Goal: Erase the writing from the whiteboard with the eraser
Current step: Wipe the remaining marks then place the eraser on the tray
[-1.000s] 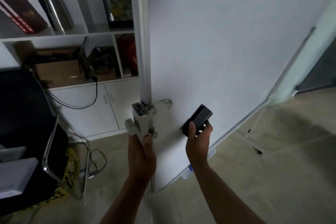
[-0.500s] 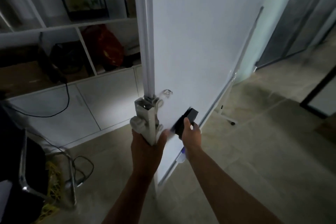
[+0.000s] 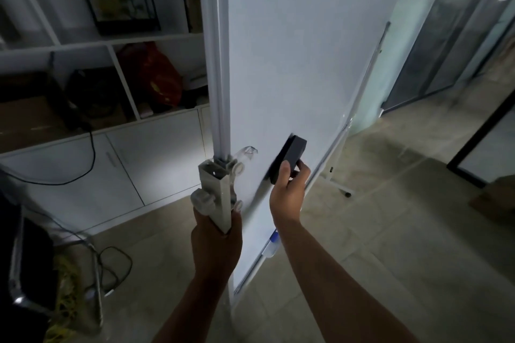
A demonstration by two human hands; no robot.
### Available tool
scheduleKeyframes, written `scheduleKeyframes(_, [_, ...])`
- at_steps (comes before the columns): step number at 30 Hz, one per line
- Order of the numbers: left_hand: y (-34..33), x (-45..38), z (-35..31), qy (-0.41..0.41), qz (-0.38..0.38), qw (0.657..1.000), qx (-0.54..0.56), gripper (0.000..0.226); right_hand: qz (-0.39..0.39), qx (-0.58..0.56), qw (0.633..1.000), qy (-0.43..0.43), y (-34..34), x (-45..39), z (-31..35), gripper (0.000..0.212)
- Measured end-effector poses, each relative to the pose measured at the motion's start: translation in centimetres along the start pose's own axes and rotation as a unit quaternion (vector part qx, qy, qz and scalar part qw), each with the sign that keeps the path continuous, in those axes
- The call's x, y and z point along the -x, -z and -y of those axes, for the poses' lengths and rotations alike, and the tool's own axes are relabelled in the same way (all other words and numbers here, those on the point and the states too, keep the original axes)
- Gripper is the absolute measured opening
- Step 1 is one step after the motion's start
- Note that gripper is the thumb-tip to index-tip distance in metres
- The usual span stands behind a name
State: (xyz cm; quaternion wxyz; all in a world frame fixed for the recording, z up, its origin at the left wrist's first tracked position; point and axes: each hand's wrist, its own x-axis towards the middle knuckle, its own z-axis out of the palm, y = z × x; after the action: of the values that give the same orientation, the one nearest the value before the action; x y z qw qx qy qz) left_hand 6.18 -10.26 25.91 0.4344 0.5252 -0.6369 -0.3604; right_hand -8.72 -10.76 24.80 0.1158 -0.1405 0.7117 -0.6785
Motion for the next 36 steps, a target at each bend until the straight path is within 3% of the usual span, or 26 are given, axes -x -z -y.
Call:
scheduleKeyframes(2, [0.1, 0.0, -0.1, -0.007, 0.007, 1.0, -0.004, 0.044, -0.006, 0.008, 1.0, -0.02, -0.3, -0.7, -0.5, 0.03])
scheduleKeyframes(4, [0.3, 0.0, -0.1, -0.001, 0.009, 1.0, 0.001, 0.045, -0.01, 0.037, 0.988, -0.15, -0.3, -1.7, -0.8, 0.032])
scheduleKeyframes(5, [0.3, 0.0, 0.0, 0.001, 0.008, 1.0, 0.006, 0.045, -0.003, 0.043, 0.984, -0.174, -0.3, -2.2, -0.9, 0.033])
scheduleKeyframes(9, [0.0, 0.2, -0.3, 0.001, -0.011, 1.0, 0.024, 0.044, 0.012, -0.005, 1.0, 0.022, -0.2, -2.9, 0.2, 0.041])
scheduleKeyframes(10, [-0.1, 0.2, -0.3, -0.003, -0.017, 1.0, 0.026, 0.044, 0.014, 0.001, 0.999, 0.038, -0.3, -3.1, -0.3, 0.045])
scheduleKeyframes(11, [-0.2, 0.3, -0.4, -0.003, -0.024, 0.999, 0.026, 0.043, 0.016, 0.024, 1.0, 0.003, -0.4, -3.5, -1.3, 0.047])
scheduleKeyframes(13, [-0.3, 0.5, -0.5, -0.001, -0.034, 0.999, 0.036, 0.043, 0.024, 0.044, 0.985, -0.167, -0.3, -4.3, -2.3, 0.044])
scheduleKeyframes(14, [-0.4, 0.5, -0.3, 0.002, -0.041, 0.998, 0.037, 0.043, 0.03, 0.043, 0.977, -0.207, -0.3, -4.9, -2.4, 0.042])
scheduleKeyframes(15, [-0.4, 0.6, -0.3, 0.005, -0.044, 0.998, 0.038, 0.04, 0.029, 0.03, 0.984, -0.173, -0.2, -5.4, -2.1, 0.04])
scheduleKeyframes(17, [-0.6, 0.7, -0.3, 0.009, -0.049, 0.998, 0.038, 0.029, 0.024, -0.002, 1.0, -0.016, -0.1, -6.2, -1.0, 0.041])
scheduleKeyframes(19, [-0.7, 0.7, -0.3, -0.011, -0.059, 0.998, 0.028, 0.026, 0.023, -0.015, 0.998, 0.052, -0.2, -6.9, -0.7, 0.046])
scheduleKeyframes(23, [-1.2, 0.8, -0.4, -0.049, -0.093, 0.992, 0.07, 0.025, 0.001, 0.031, 0.991, -0.129, -0.3, -9.8, -0.6, 0.041])
scheduleKeyframes(26, [-1.2, 0.9, -0.8, -0.079, -0.106, 0.988, 0.083, 0.028, 0.001, -0.018, 0.998, 0.052, 0.2, -10.2, 1.8, 0.04])
scheduleKeyframes(28, [-1.4, 0.9, -0.7, -0.09, -0.116, 0.986, 0.083, 0.033, 0.011, 0.0, 0.996, 0.087, 0.0, -10.4, 1.0, 0.045])
scheduleKeyframes(31, [-1.4, 0.8, -0.9, -0.091, -0.112, 0.985, 0.096, 0.03, 0.015, 0.023, 0.991, -0.133, -0.3, -10.5, -0.6, 0.049])
scheduleKeyframes(32, [-1.3, 0.8, -0.5, -0.095, -0.111, 0.984, 0.098, 0.023, 0.018, 0.022, 0.988, -0.153, -0.3, -10.3, -0.5, 0.049])
scheduleKeyframes(34, [-1.4, 0.7, 0.1, -0.096, -0.105, 0.985, 0.095, 0.019, 0.018, -0.028, 0.998, -0.047, -0.1, -9.8, 0.3, 0.047])
scheduleKeyframes(36, [-1.6, 0.7, 0.6, -0.081, -0.106, 0.986, 0.096, 0.035, 0.038, -0.053, 0.997, 0.043, 0.1, -8.6, 0.5, 0.048])
